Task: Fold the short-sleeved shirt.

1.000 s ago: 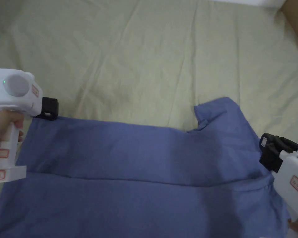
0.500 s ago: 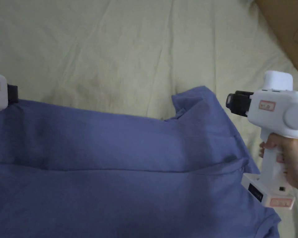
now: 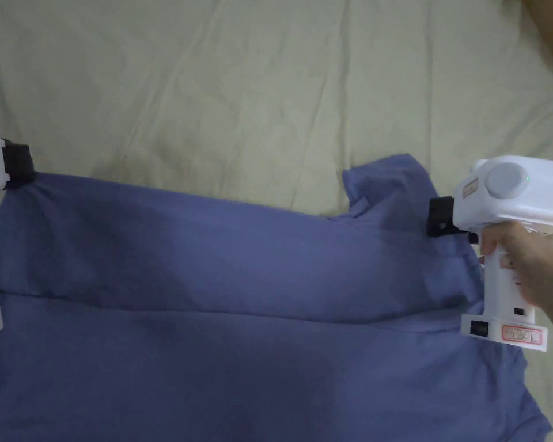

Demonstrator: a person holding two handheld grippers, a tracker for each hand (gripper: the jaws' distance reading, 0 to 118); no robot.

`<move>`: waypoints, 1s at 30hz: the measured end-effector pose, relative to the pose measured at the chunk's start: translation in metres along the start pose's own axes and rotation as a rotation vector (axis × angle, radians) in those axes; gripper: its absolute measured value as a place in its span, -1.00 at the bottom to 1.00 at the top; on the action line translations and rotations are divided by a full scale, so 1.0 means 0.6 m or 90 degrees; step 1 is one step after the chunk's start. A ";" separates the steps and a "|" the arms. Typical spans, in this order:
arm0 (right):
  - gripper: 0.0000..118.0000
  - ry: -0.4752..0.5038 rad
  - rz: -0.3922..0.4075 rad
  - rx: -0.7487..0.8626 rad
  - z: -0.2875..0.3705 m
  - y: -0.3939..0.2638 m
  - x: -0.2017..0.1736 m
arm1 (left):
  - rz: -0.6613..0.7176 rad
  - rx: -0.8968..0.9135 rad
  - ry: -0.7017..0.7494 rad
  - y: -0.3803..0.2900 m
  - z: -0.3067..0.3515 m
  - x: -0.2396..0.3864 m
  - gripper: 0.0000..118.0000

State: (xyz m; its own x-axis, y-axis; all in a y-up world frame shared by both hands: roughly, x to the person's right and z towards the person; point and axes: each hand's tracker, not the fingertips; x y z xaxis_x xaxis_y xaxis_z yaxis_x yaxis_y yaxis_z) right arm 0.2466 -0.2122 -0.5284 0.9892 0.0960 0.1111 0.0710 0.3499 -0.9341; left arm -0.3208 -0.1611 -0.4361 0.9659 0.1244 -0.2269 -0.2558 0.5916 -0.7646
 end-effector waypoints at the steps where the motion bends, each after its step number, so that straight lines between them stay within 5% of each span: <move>1: -0.45 0.046 -0.023 0.019 0.005 -0.004 -0.001 | -0.001 -0.004 0.000 0.000 -0.002 -0.001 -0.98; 3: -1.00 0.023 -0.019 0.025 0.013 -0.004 -0.006 | -0.001 -0.009 0.003 -0.002 -0.005 -0.002 -0.98; 19: -1.00 0.142 0.007 0.205 0.291 -0.123 0.101 | 0.005 0.055 -0.050 -0.082 0.209 -0.030 -0.98; 27: -1.00 0.154 -0.010 0.209 0.316 -0.287 0.136 | 0.064 0.041 -0.052 -0.234 0.255 -0.072 -0.97; 30: -0.99 0.147 -0.030 0.192 0.299 -0.350 0.142 | 0.090 0.002 -0.034 -0.296 0.250 -0.087 -0.80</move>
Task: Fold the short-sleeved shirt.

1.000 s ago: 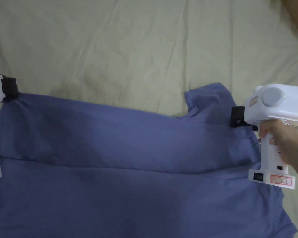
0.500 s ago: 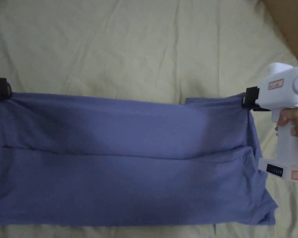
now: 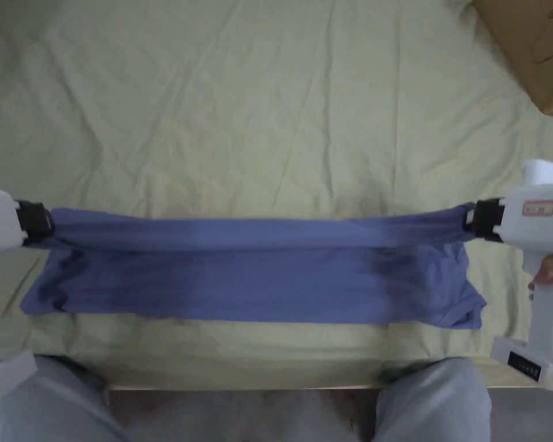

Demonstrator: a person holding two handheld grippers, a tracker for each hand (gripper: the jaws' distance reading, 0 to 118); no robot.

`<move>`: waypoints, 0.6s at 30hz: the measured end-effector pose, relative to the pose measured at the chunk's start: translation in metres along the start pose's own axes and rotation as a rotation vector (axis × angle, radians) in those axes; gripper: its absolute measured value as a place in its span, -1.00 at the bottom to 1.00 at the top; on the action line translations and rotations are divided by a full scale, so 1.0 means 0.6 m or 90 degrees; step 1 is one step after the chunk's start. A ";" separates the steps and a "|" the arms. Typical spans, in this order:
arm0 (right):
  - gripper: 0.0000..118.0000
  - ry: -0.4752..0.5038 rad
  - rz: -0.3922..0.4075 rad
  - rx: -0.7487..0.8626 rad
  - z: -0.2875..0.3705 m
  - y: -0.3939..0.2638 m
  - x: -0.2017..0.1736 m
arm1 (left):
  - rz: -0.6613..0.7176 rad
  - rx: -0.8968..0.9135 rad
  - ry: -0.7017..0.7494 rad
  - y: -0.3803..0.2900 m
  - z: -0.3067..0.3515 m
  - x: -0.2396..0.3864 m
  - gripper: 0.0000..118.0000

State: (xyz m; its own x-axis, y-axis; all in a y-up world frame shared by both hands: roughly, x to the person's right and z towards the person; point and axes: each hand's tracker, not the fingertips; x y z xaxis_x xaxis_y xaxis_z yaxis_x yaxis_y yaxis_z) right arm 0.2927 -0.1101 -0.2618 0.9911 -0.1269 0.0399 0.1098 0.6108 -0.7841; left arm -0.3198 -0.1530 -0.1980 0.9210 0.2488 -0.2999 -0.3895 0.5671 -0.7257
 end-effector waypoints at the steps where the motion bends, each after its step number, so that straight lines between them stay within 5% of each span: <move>1: -0.86 -0.005 -0.006 -0.002 0.002 -0.020 0.004 | 0.008 -0.013 0.005 -0.021 0.001 -0.001 -0.47; 3: -0.11 -0.027 -0.019 -0.031 0.005 -0.052 0.013 | 0.026 -0.025 0.023 -0.056 -0.001 -0.018 0.24; 4: 0.51 -0.030 -0.022 -0.044 0.006 -0.064 0.020 | 0.043 -0.034 0.035 -0.066 -0.001 -0.028 0.60; 5: 0.78 -0.033 -0.025 -0.050 0.010 -0.074 0.027 | 0.065 -0.036 0.043 -0.077 0.003 -0.031 0.72; 10: 0.87 -0.065 -0.012 0.016 0.071 -0.060 0.038 | 0.058 0.106 0.099 -0.055 0.069 -0.030 0.73; 18: 0.89 -0.043 0.035 0.300 0.188 -0.007 -0.038 | -0.077 0.378 0.093 0.015 0.186 0.096 0.73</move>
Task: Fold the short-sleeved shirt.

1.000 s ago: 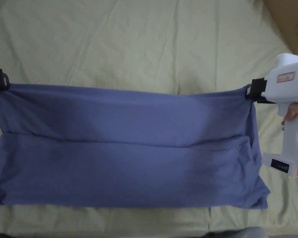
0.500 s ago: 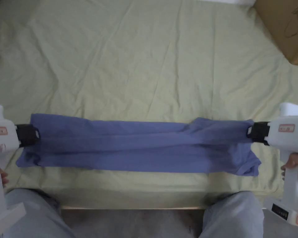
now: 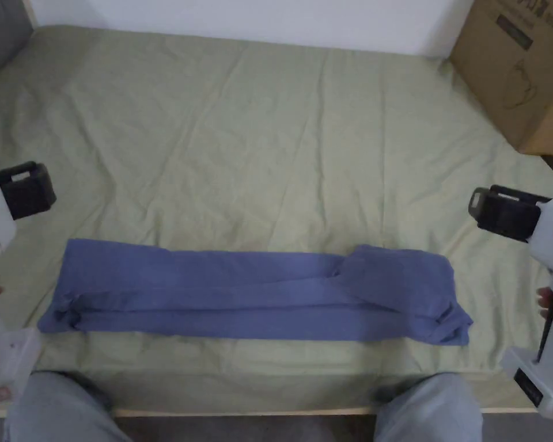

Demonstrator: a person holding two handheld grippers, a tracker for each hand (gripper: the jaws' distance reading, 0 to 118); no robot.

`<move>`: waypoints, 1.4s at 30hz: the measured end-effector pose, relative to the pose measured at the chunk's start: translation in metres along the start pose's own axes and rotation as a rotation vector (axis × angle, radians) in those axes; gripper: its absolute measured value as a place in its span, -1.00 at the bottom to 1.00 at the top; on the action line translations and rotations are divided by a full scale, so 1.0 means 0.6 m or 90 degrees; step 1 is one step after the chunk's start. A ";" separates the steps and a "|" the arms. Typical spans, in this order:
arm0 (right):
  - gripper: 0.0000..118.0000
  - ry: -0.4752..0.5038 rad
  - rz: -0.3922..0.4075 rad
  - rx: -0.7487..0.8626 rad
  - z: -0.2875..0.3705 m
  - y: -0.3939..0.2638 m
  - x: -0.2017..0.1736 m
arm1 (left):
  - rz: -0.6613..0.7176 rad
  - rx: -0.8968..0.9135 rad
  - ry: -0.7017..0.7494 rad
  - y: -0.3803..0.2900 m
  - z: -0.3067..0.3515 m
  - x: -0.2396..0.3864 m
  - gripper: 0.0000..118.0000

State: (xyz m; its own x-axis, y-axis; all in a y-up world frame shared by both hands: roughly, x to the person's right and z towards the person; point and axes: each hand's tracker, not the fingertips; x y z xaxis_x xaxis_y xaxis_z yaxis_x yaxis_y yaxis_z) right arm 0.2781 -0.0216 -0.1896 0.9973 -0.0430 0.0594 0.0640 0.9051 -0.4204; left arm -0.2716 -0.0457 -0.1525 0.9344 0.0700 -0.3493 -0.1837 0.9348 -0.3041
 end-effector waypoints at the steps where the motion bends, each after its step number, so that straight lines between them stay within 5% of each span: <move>1: 0.89 0.002 0.007 0.026 0.007 0.005 -0.014 | -0.006 0.025 -0.004 0.008 0.009 0.016 0.72; 6: 0.78 0.047 0.032 0.110 0.026 0.004 -0.075 | -0.046 0.078 -0.065 0.017 0.028 0.077 0.57; 7: 0.50 0.061 0.037 0.118 0.029 0.000 -0.086 | -0.065 0.084 -0.071 0.013 0.030 0.087 0.23; 10: -0.78 0.061 0.064 0.131 0.027 -0.012 -0.112 | -0.091 0.092 -0.072 -0.002 0.034 0.110 -0.79; 11: -0.94 0.060 0.069 0.135 0.025 -0.017 -0.120 | -0.085 0.087 -0.090 -0.008 0.030 0.109 -0.98; 21: -1.00 0.097 0.035 0.099 -0.002 -0.035 -0.133 | -0.016 0.024 -0.123 -0.013 0.008 0.074 -1.00; 24: -1.00 0.096 0.047 0.086 -0.010 -0.036 -0.132 | 0.024 -0.044 -0.134 0.004 -0.020 0.034 -0.96; 25: -1.00 0.093 0.050 0.082 -0.012 -0.036 -0.132 | 0.044 -0.069 -0.139 0.008 -0.031 0.017 -0.77; 26: -1.00 0.092 0.052 0.077 -0.015 -0.036 -0.130 | 0.070 -0.118 -0.142 0.012 -0.047 -0.002 -0.38; 28: -1.00 0.091 0.048 0.067 -0.018 -0.036 -0.129 | 0.120 -0.204 -0.166 0.004 -0.083 -0.044 0.74; 29: -1.00 0.093 0.044 0.057 -0.021 -0.036 -0.127 | 0.142 -0.237 -0.183 -0.004 -0.097 -0.064 0.95; 34: -1.00 0.083 0.048 0.033 -0.033 -0.043 -0.125 | 0.274 -0.399 -0.256 -0.076 -0.153 -0.149 0.98; 38: -1.00 0.072 0.046 0.013 -0.041 -0.049 -0.125 | 0.411 -0.444 -0.280 -0.155 -0.185 -0.193 0.98; 42: -1.00 0.065 0.052 -0.004 -0.046 -0.054 -0.131 | 0.452 -0.466 -0.283 -0.214 -0.199 -0.191 0.97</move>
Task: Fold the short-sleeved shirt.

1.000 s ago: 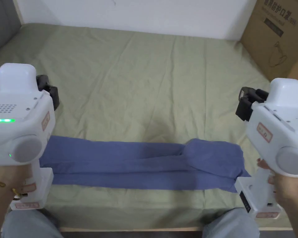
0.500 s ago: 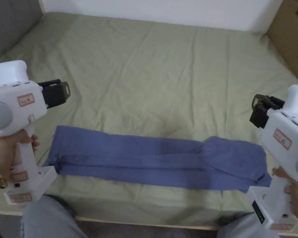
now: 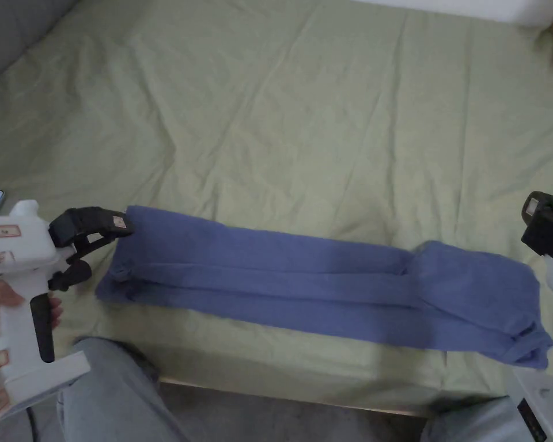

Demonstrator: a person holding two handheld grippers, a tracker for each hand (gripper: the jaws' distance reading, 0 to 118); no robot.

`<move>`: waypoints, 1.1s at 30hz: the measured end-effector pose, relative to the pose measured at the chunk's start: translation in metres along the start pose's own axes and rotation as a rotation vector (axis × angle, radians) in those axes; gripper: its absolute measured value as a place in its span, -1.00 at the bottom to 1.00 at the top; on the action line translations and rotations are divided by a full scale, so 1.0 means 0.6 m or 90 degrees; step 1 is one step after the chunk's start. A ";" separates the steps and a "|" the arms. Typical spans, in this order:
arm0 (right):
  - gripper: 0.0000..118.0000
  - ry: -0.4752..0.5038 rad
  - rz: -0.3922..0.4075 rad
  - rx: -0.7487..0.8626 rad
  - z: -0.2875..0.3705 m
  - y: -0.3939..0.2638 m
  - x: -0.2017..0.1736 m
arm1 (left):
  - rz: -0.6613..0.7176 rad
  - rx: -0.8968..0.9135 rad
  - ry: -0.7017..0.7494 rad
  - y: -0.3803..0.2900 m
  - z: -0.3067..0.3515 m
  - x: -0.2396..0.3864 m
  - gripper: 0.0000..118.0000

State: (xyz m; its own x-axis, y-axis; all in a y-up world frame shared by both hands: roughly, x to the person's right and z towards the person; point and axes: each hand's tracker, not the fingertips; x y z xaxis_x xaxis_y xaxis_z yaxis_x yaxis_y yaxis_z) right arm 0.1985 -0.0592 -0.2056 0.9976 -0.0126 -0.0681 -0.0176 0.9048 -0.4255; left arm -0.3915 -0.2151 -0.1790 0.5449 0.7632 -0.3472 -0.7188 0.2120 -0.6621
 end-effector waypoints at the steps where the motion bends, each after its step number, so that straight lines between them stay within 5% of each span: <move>1: -1.00 -0.001 0.004 -0.004 -0.001 -0.001 -0.001 | 0.019 -0.012 -0.005 -0.003 -0.009 -0.006 0.96; 6: -1.00 -0.005 0.015 -0.023 -0.003 -0.005 -0.009 | 0.015 0.008 -0.026 -0.018 -0.030 0.001 0.96; 8: -1.00 -0.005 0.018 -0.030 -0.004 -0.008 -0.012 | 0.017 -0.009 -0.036 -0.019 -0.036 0.009 0.81; 10: -1.00 -0.005 0.018 -0.033 -0.005 -0.011 -0.014 | 0.011 -0.019 -0.027 -0.019 -0.041 0.016 0.34; 12: -1.00 -0.004 0.017 -0.037 -0.007 -0.013 -0.016 | -0.022 -0.019 0.006 -0.020 -0.041 0.024 0.22; 14: -1.00 -0.004 0.017 -0.040 -0.010 -0.016 -0.018 | -0.037 -0.031 0.094 -0.023 -0.056 0.034 -0.67; 15: -1.00 -0.003 0.016 -0.043 -0.012 -0.017 -0.018 | -0.040 -0.039 0.100 -0.026 -0.061 0.036 -0.83; 19: -1.00 0.004 0.017 -0.044 -0.013 -0.019 -0.018 | -0.059 -0.024 0.161 -0.024 -0.063 0.079 -0.90; 25: -1.00 0.011 0.025 -0.032 -0.004 -0.013 -0.008 | -0.289 0.036 0.219 -0.055 -0.015 0.233 -0.90; 33: -1.00 0.001 0.015 0.002 0.021 -0.017 0.017 | -0.434 -0.009 0.093 -0.150 -0.041 0.409 -0.90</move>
State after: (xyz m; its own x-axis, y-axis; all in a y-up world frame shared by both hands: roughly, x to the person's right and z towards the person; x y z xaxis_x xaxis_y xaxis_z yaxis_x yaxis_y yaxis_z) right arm 0.2098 -0.0630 -0.1904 0.9967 0.0079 -0.0802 -0.0411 0.9059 -0.4215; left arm -0.1826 -0.0618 -0.2210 0.9256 0.3729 0.0642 -0.1908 0.6064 -0.7719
